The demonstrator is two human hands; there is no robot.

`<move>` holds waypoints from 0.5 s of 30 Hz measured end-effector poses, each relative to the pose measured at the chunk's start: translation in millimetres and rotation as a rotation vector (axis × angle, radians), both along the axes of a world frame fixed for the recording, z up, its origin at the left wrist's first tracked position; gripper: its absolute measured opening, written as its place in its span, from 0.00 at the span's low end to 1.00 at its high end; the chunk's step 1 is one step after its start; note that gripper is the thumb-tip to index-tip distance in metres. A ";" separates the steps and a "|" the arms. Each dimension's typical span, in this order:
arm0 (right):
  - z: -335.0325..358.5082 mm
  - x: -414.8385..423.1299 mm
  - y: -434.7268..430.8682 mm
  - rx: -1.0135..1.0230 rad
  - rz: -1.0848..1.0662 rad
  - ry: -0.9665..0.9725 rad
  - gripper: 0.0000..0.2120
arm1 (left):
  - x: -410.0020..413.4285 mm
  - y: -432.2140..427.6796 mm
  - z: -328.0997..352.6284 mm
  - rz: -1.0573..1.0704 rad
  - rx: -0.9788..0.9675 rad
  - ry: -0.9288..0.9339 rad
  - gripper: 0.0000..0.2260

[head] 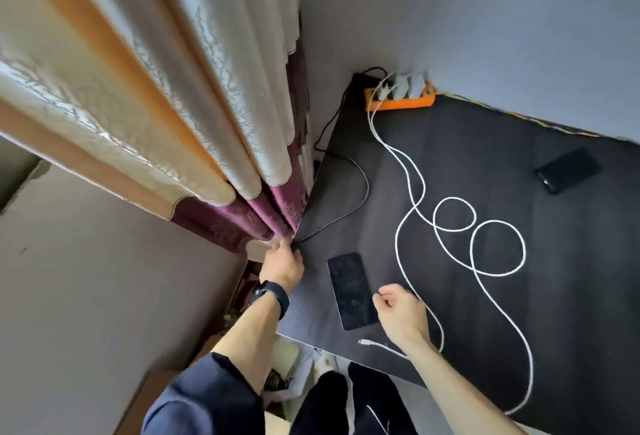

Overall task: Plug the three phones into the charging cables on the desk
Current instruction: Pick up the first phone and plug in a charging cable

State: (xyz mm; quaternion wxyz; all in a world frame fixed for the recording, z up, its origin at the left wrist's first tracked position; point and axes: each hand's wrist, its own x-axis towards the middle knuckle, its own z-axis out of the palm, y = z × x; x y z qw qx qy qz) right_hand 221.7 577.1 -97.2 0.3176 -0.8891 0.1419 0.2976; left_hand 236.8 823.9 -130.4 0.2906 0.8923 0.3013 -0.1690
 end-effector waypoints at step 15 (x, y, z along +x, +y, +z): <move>75.4 -2.5 107.4 0.413 0.352 0.183 0.25 | -5.8 28.1 150.8 0.249 -0.840 -0.108 0.12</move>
